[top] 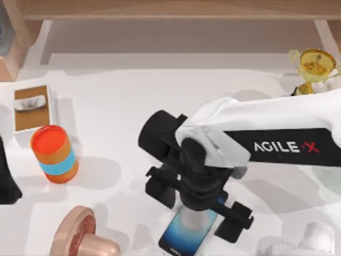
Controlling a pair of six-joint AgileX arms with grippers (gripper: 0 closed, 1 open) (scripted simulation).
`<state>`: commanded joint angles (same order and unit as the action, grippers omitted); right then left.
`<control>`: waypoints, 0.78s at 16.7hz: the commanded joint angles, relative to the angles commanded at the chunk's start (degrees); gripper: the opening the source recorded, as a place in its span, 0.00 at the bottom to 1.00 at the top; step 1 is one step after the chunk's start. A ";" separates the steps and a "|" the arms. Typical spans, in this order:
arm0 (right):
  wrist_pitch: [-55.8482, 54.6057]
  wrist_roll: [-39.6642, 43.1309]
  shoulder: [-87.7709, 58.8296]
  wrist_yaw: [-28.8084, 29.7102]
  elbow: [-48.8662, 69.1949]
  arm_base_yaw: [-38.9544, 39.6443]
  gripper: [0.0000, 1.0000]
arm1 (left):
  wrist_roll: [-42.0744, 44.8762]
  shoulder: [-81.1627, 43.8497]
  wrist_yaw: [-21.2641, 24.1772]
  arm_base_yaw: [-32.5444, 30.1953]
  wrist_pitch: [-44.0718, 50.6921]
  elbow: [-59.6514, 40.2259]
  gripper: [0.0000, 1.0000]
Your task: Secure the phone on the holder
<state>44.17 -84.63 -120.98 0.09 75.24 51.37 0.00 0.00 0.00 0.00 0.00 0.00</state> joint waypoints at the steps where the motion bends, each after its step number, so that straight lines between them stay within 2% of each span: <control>1: 0.00 0.00 0.00 0.00 0.00 0.00 0.62 | 0.00 0.00 0.00 0.00 0.00 0.00 1.00; 9: 0.00 0.00 0.00 0.00 0.00 0.00 0.02 | 0.00 0.00 0.00 0.00 0.00 0.00 1.00; 13: 0.00 0.00 0.00 0.00 0.00 0.00 0.00 | 0.00 0.00 0.00 0.00 0.00 0.00 1.00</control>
<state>44.17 -84.63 -120.98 0.09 75.24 51.37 0.00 0.00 0.00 0.00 0.00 0.00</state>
